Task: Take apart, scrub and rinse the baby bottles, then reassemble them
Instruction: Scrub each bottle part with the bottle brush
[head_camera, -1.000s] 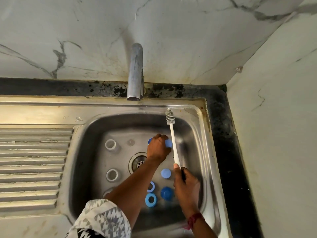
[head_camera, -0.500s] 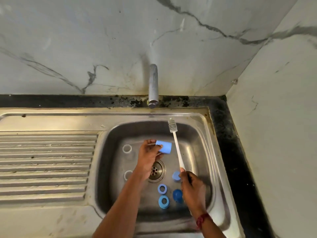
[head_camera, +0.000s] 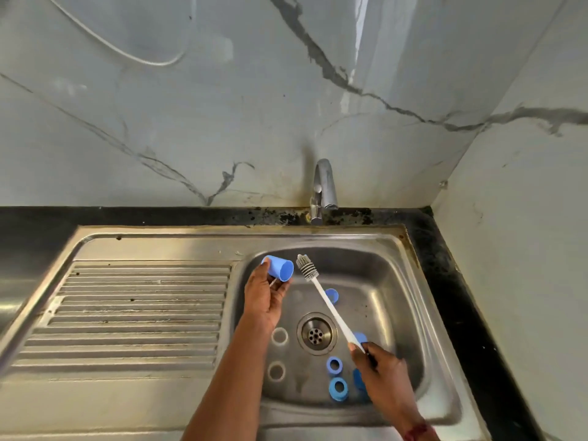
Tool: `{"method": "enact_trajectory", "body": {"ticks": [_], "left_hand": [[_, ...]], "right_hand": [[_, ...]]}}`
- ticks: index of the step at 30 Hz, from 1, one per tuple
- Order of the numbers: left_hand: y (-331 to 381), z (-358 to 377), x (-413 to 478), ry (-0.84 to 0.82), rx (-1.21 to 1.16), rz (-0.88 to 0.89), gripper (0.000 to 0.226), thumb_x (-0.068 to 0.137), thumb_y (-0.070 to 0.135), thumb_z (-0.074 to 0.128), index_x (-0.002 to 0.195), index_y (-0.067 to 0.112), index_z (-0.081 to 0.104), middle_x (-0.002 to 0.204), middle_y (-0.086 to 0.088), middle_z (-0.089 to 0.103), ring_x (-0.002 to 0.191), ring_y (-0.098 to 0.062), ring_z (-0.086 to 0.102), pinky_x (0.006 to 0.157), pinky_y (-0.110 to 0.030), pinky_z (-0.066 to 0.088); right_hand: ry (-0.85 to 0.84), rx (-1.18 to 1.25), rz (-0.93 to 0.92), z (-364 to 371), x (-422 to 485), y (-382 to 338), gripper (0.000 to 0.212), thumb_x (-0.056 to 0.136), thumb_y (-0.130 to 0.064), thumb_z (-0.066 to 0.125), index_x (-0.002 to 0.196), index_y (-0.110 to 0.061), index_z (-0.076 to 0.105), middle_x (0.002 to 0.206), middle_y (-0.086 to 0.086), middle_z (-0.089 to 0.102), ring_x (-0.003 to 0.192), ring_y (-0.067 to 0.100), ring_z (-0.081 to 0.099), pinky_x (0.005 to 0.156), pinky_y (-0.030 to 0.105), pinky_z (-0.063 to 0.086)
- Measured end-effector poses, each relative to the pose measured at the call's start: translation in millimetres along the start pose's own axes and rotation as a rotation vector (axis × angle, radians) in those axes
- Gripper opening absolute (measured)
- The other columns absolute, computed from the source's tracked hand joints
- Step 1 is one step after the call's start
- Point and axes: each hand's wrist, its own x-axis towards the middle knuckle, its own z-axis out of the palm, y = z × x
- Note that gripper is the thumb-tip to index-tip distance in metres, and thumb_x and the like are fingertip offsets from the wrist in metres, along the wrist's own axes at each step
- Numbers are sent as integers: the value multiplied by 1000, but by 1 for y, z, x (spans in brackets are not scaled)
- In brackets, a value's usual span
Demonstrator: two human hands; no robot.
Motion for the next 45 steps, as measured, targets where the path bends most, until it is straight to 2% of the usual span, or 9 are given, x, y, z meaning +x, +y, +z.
{"method": "enact_trajectory", "body": {"ticks": [5, 8, 16, 20, 28, 32, 38, 42, 45], "left_hand": [[14, 2, -9, -39, -16, 50, 39, 96, 20, 61, 129, 2, 53, 116, -23, 60, 88, -24, 65, 66, -30, 61], [16, 5, -11, -82, 57, 72, 23, 97, 16, 60, 117, 8, 56, 111, -21, 60, 86, -26, 65, 59, -27, 60], [17, 15, -5, -82, 220, 92, 8, 95, 11, 62, 100, 17, 60, 103, -12, 60, 93, -27, 61, 77, -37, 54], [19, 24, 2, -54, 271, 111, 5, 97, 13, 60, 99, 16, 57, 101, -11, 59, 83, -20, 60, 73, -34, 52], [38, 40, 15, -52, 119, 28, 6, 96, 11, 58, 101, 10, 55, 104, -16, 54, 97, -32, 57, 96, -49, 49], [43, 48, 14, -6, 184, 17, 13, 94, 15, 61, 102, 8, 55, 91, -13, 52, 81, -25, 53, 75, -38, 47], [41, 56, 13, -24, 134, 28, 43, 89, 29, 73, 121, 7, 56, 83, -10, 53, 71, -22, 52, 72, -36, 52], [37, 57, 13, -39, 135, 59, 29, 87, 33, 75, 96, 12, 57, 78, -6, 47, 66, -20, 47, 56, -30, 51], [30, 58, 12, -55, 166, 72, 20, 87, 17, 74, 86, 17, 54, 87, -8, 53, 75, -22, 52, 57, -31, 54]], "right_hand": [[17, -157, -146, 0, -8, -3, 33, 93, -43, 60, 62, -39, 48, 50, -19, 50, 47, 7, 46, 47, 15, 33], [15, -195, -160, 0, -6, -5, 40, 93, -44, 61, 57, -37, 43, 48, -17, 49, 45, 9, 44, 48, 20, 34], [103, -341, -252, 6, 24, -15, 43, 89, -63, 43, 69, -25, 51, 55, -8, 50, 50, 11, 47, 48, 31, 46], [282, -555, -409, 11, 43, -20, 25, 90, -50, 57, 84, -27, 65, 65, -7, 58, 50, 13, 54, 42, 27, 45], [399, -762, -510, 7, 68, -30, 41, 98, -47, 36, 99, -20, 67, 66, 3, 56, 48, 19, 56, 37, 28, 45], [389, -801, -573, 2, 76, -33, 44, 99, -46, 35, 93, -18, 68, 63, 4, 57, 46, 20, 57, 35, 30, 44], [352, -770, -633, -4, 79, -35, 42, 98, -46, 36, 86, -18, 66, 56, 0, 58, 40, 18, 55, 33, 29, 42], [294, -767, -607, -8, 74, -34, 45, 98, -48, 35, 85, -19, 66, 49, -3, 54, 34, 14, 48, 32, 25, 34], [202, -740, -538, -14, 70, -30, 46, 99, -53, 33, 88, -21, 64, 48, -5, 53, 37, 14, 49, 35, 26, 39]]}}
